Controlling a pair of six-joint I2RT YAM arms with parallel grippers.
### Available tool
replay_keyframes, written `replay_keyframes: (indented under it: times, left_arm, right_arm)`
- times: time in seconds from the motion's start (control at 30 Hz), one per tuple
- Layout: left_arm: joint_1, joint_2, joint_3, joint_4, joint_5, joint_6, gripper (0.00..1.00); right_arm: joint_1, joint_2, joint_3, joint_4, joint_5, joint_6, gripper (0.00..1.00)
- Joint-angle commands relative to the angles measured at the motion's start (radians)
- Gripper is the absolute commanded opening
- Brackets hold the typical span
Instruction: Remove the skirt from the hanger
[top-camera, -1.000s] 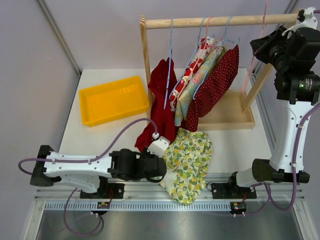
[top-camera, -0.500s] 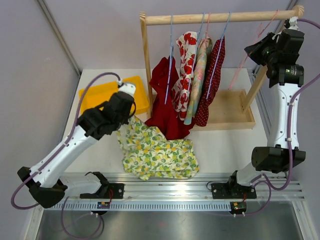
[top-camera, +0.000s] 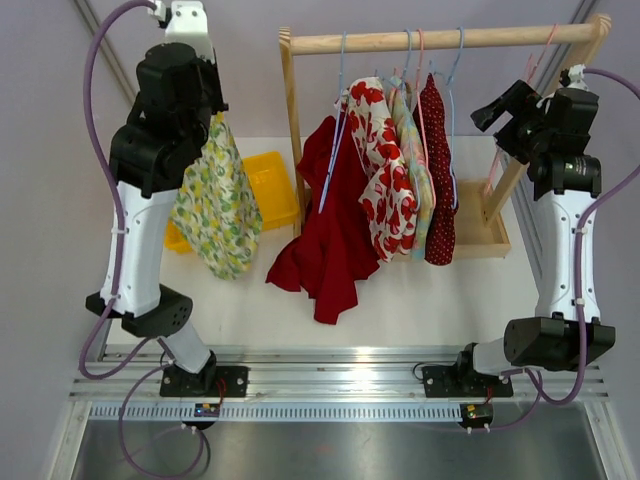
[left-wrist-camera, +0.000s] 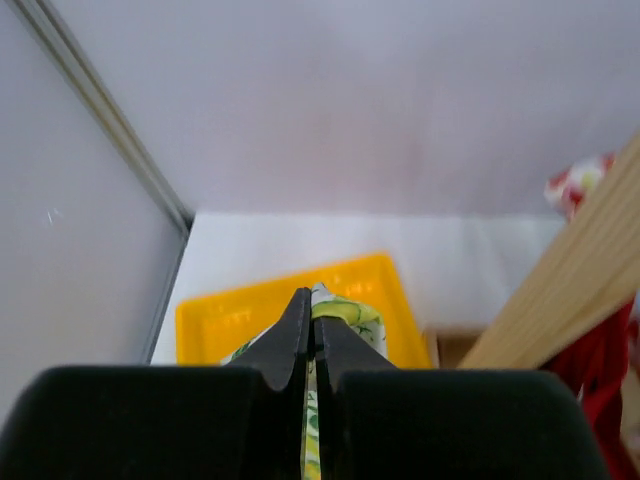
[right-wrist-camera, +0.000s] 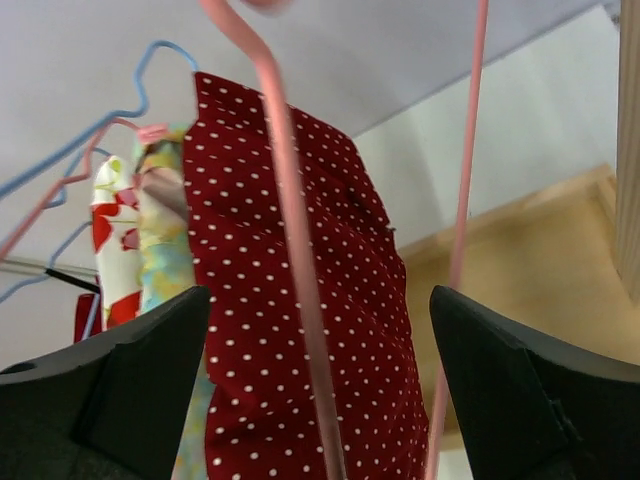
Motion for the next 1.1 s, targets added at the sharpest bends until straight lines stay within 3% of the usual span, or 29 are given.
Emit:
replay_keyframes:
  times: [0.0, 0.13, 0.23, 0.33, 0.37, 0.53, 0.57, 0.6, 0.63, 0.67, 0.77, 0.9, 1.07]
  left_arm:
    - [0.049, 0.086, 0.144, 0.143, 0.065, 0.096, 0.00]
    - [0.106, 0.052, -0.028, 0.431, 0.071, 0.120, 0.00]
    - [0.132, 0.064, -0.077, 0.451, 0.041, 0.111, 0.00]
    - [0.164, -0.020, -0.360, 0.566, 0.031, 0.085, 0.00]
    - [0.175, -0.042, -0.517, 0.592, 0.033, 0.046, 0.00]
    - [0.246, -0.099, -0.881, 0.700, 0.027, -0.079, 0.02]
    - [0.259, -0.079, -0.911, 0.699, 0.033, -0.118, 0.11]
    - [0.272, -0.054, -0.936, 0.679, 0.051, -0.137, 0.61]
    - [0.311, -0.027, -0.924, 0.647, 0.086, -0.154, 0.87]
    - [0.333, 0.062, -0.897, 0.599, 0.125, -0.206, 0.99]
    - [0.381, 0.165, -0.771, 0.401, 0.157, -0.287, 0.99]
    - [0.373, 0.025, -0.892, 0.468, 0.188, -0.311, 0.99]
    - [0.364, -0.127, -0.990, 0.421, 0.223, -0.334, 0.99]
  right_arm:
    - [0.002, -0.034, -0.049, -0.011, -0.010, 0.000, 1.00]
    - [0.002, -0.067, -0.082, -0.005, -0.025, 0.003, 0.99]
    - [0.002, -0.090, -0.085, -0.029, -0.006, -0.028, 0.99]
    - [0.002, -0.126, -0.083, -0.051, 0.039, -0.049, 0.99]
    - [0.002, -0.139, -0.082, -0.056, 0.050, -0.049, 0.99]
    - [0.002, -0.226, -0.054, -0.086, 0.111, -0.043, 0.99]
    - [0.002, -0.240, -0.050, -0.092, 0.117, -0.039, 0.99]
    - [0.002, -0.254, -0.039, -0.100, 0.123, -0.037, 0.99]
    - [0.002, -0.280, -0.034, -0.103, 0.128, -0.031, 0.99]
    - [0.002, -0.294, -0.030, -0.109, 0.128, -0.029, 0.99]
    - [0.002, -0.335, 0.002, -0.131, 0.134, -0.031, 0.99]
    - [0.002, -0.341, 0.068, -0.158, 0.070, -0.035, 1.00]
    - [0.002, -0.294, 0.092, -0.119, -0.076, -0.026, 0.99]
